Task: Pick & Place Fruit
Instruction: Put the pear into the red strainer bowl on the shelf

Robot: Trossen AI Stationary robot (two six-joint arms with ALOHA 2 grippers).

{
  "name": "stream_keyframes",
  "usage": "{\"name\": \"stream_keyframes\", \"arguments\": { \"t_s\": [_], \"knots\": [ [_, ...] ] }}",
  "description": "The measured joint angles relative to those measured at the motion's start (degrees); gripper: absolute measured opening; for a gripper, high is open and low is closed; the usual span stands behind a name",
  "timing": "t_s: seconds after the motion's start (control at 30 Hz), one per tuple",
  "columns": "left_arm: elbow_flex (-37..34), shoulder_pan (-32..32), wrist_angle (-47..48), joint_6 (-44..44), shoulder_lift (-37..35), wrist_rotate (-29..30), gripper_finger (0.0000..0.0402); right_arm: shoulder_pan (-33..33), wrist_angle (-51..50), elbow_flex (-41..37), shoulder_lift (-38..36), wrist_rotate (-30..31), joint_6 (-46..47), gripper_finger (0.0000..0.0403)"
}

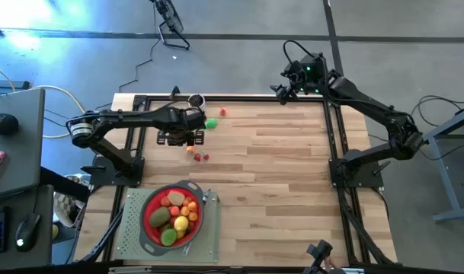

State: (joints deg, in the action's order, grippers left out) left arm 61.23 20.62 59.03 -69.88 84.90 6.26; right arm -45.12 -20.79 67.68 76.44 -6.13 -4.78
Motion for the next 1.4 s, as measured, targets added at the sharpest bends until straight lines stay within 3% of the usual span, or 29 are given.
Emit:
{"name": "stream_keyframes", "arguments": {
  "t_s": [0.33, 0.9, 1.4],
  "knots": [
    [-8.7, 0.0, -13.7, -1.0, 0.0, -0.6, 0.0154, 0.0, 0.0, 0.0, 0.0, 0.0, 0.0, 0.0341],
    [-15.8, 0.0, -24.9, -1.2, 0.5, -3.9, 0.0154, 0.0, -0.1, 0.0, 0.0, 0.0, 0.0, 0.0341],
    [-17.8, 0.0, -26.2, -2.5, 0.5, -3.8, 0.0154, 0.0, -0.1, 0.0, 0.0, 0.0, 0.0, 0.0341]
  ]
}}
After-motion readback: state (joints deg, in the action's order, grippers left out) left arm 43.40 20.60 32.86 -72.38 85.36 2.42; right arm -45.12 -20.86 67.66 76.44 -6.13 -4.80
